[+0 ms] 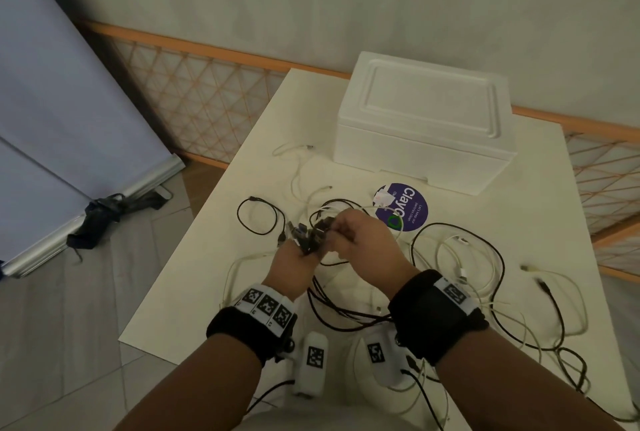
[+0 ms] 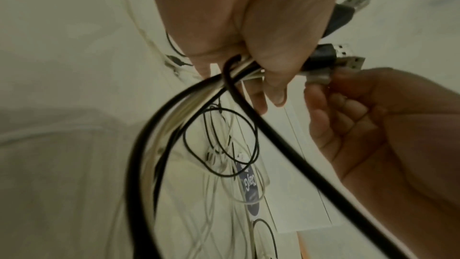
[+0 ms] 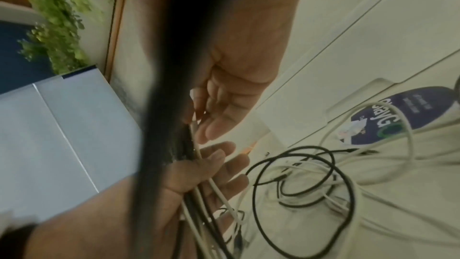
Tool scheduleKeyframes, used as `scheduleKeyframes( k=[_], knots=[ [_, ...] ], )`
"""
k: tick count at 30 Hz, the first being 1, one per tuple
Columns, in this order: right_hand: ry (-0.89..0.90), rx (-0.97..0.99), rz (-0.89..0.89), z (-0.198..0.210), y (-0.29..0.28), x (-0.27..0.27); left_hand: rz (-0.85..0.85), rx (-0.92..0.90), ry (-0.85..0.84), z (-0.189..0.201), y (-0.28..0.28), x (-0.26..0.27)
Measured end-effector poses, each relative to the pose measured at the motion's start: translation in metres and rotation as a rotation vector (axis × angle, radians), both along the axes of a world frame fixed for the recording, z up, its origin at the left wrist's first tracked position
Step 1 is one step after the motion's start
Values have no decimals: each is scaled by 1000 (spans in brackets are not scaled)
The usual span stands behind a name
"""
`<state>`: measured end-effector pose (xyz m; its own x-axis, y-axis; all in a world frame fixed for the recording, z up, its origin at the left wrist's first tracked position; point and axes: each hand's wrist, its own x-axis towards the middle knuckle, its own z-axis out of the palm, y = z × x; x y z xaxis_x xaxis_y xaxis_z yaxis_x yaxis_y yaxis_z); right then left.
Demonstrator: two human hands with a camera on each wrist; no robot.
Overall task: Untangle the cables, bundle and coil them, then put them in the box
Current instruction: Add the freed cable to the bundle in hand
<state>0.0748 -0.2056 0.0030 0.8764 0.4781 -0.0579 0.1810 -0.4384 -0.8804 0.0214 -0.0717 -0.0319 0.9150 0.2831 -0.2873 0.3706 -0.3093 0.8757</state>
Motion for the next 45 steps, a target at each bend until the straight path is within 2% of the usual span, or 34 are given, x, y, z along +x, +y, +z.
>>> scheduleKeyframes(
  k=[2,4,7,9,11,17,23,26,28,32,37,39,42,43,45],
  knots=[
    [48,126,-30,-1,1,-1,41,-36,-65,5,3,3],
    [77,192,-58,-4,2,0,149,-169,-149,6,4,5],
    [76,93,48,-10,3,-2,321,-432,-240,17,-2,7],
    [31,-26,200,-13,4,-4,373,-680,-278,30,-7,9],
    [-9,-98,264,-14,4,-3,402,-840,-296,38,-6,10],
    [8,-206,460,-6,0,0,374,-1080,-378,46,6,3],
    [357,-276,468,-5,-1,-1,209,-1144,-359,54,7,-2],
    [287,-397,552,-10,0,-1,181,-1087,-357,57,7,-3],
    [185,-401,475,-14,0,0,231,-922,-320,52,8,-1],
    [-75,-202,216,-10,-8,12,292,-567,-177,29,15,3],
    [-344,-99,296,6,-7,11,176,-332,-11,22,6,10],
    [-364,-13,258,10,-6,7,132,-305,-11,26,3,15],
    [-214,129,40,15,-8,8,184,-364,-85,33,-1,20],
    [-184,143,-18,15,-9,10,208,-406,-109,36,-3,21],
    [-186,81,-17,16,-10,14,220,-463,-120,37,-4,23]
  ],
)
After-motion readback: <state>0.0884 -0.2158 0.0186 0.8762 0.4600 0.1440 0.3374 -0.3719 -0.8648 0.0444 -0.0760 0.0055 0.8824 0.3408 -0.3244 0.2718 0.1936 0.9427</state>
